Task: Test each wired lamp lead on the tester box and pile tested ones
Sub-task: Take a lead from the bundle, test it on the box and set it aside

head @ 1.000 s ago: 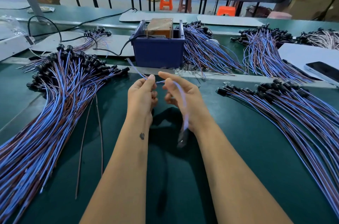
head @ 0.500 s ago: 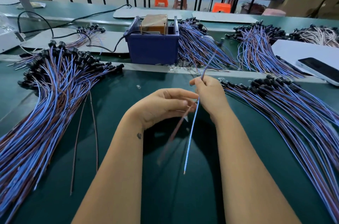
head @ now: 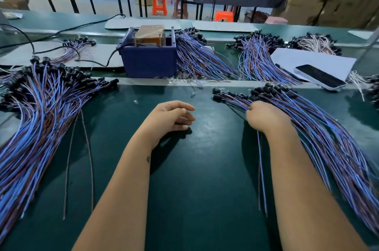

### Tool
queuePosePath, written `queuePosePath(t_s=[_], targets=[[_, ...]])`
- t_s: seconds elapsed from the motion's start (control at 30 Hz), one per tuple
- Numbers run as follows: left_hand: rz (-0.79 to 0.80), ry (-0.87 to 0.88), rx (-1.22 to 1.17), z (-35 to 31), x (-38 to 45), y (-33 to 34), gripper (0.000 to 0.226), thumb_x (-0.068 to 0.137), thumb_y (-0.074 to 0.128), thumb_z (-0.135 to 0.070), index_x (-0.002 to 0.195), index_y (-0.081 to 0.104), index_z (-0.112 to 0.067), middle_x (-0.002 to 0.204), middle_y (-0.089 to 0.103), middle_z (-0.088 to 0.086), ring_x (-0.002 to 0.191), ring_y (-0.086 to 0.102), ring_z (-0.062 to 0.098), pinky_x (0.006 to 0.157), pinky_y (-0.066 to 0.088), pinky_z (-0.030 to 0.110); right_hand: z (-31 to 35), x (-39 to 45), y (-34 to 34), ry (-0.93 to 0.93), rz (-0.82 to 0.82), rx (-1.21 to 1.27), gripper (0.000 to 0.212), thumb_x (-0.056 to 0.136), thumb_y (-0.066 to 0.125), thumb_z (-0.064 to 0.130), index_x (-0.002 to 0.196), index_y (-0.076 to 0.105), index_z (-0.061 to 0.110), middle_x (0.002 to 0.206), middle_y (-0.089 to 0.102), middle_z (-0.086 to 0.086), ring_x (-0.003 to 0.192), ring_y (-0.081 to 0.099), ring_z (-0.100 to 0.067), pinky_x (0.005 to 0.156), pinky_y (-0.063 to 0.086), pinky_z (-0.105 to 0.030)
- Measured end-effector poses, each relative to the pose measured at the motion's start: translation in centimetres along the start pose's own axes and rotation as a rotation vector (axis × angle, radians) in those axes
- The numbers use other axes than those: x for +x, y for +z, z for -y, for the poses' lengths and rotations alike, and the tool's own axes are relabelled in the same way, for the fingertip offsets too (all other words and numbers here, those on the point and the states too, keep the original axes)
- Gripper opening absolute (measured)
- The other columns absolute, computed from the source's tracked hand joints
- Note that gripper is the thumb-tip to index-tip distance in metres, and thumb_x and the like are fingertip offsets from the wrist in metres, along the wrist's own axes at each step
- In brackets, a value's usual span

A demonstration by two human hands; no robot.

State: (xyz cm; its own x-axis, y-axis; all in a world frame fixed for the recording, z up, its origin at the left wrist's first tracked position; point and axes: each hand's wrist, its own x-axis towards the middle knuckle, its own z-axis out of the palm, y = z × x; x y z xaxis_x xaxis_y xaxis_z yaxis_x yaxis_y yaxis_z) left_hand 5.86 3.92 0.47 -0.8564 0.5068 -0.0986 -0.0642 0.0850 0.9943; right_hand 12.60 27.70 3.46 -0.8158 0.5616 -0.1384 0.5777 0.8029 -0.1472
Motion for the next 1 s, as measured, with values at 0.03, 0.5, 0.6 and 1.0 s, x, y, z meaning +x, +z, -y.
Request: queuePosePath(t_s=[0.03,0.5,0.6,1.0], targets=[[-0.009,0.000,0.001,0.0,0.0,0.1,0.032,0.102,0.044,-0.006,0.094,0.072,-0.016,0.081,0.074,0.002,0.076,0.071,0.010,0.063,0.054,0.019,-0.6,-0.1,-0.2,0.043,-0.008,-0.001,0.015,0.099,0.039,0.019,0.087,0.044,0.012,0.092,0.054,-0.008,0.085,0.054,-0.029,0.075,0.042,-0.034],[-0.797,0.020,0.853,1.1,-0.2,-1.2,0.022,0.091,0.048,-0.021,0.097,0.068,-0.028,0.131,0.050,0.003,0.130,0.030,0.027,0.101,0.026,0.039,8.8,-2.4,2.9,-0.249,-0.367,0.155,0.036,0.094,0.047,0.032,0.123,0.053,0.012,0.125,0.052,-0.014,0.114,0.046,-0.033,0.091,0.037,-0.040],[-0.843,-0.173,0.854,1.1,-0.5,-2.7,0.016,0.090,0.049,-0.027,0.104,0.058,-0.028,0.157,0.017,0.015,0.147,-0.002,0.028,0.112,0.009,0.051,13.1,-3.5,5.2,-0.420,-0.254,0.249,0.031,0.094,0.047,0.034,0.119,0.056,0.018,0.123,0.051,-0.008,0.116,0.043,-0.030,0.096,0.035,-0.040],[-0.945,-0.408,0.826,1.5,-0.6,-6.4,0.035,0.091,0.044,-0.035,0.120,0.056,-0.021,0.156,0.021,0.019,0.142,0.017,0.035,0.114,0.014,0.051,15.4,-2.9,7.2,-0.495,-0.196,0.373,0.020,0.092,0.049,0.034,0.107,0.062,0.027,0.115,0.050,0.002,0.113,0.037,-0.024,0.095,0.028,-0.037]])
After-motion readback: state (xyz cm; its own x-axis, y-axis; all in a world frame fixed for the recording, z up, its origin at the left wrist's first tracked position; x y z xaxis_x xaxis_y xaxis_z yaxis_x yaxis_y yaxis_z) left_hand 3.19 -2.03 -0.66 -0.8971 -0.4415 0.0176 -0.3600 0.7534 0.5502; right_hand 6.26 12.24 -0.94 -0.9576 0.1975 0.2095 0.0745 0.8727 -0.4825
